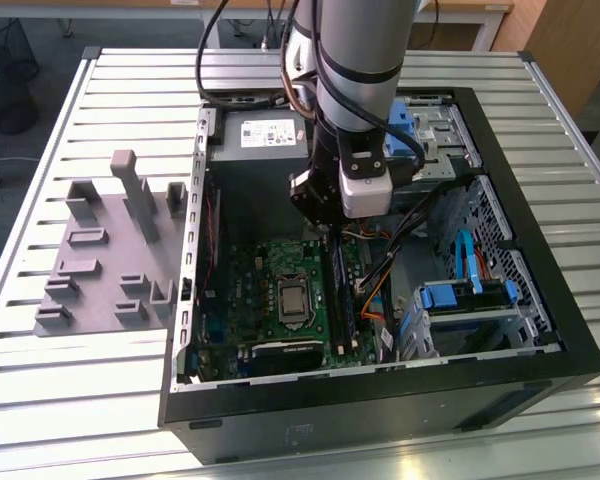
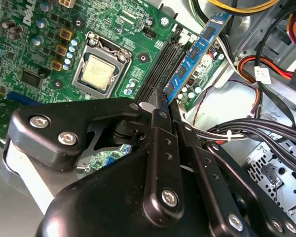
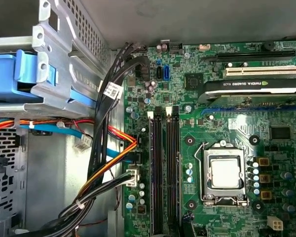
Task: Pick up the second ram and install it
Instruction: 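Insert the second ram into the second slot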
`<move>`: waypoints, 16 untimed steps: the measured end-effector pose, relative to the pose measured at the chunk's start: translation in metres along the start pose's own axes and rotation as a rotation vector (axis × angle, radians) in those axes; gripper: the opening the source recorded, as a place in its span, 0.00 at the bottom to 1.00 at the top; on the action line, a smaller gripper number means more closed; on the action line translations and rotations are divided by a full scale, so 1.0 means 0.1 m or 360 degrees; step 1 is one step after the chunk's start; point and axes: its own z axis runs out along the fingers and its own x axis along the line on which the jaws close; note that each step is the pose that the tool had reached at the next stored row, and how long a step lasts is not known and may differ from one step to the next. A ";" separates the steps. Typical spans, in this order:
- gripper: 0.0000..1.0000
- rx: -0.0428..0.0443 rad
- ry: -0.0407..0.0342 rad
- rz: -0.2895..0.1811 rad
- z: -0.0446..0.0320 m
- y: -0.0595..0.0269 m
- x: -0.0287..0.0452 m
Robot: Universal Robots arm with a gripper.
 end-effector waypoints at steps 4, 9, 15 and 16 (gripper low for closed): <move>0.14 0.0000 0.0000 0.0000 0.084 0.002 0.000; 0.14 0.0000 0.0000 0.0000 0.098 0.002 0.000; 0.14 0.0000 0.0000 0.0000 0.117 0.002 0.019; 0.14 0.0000 0.0000 -0.0001 0.125 0.002 0.020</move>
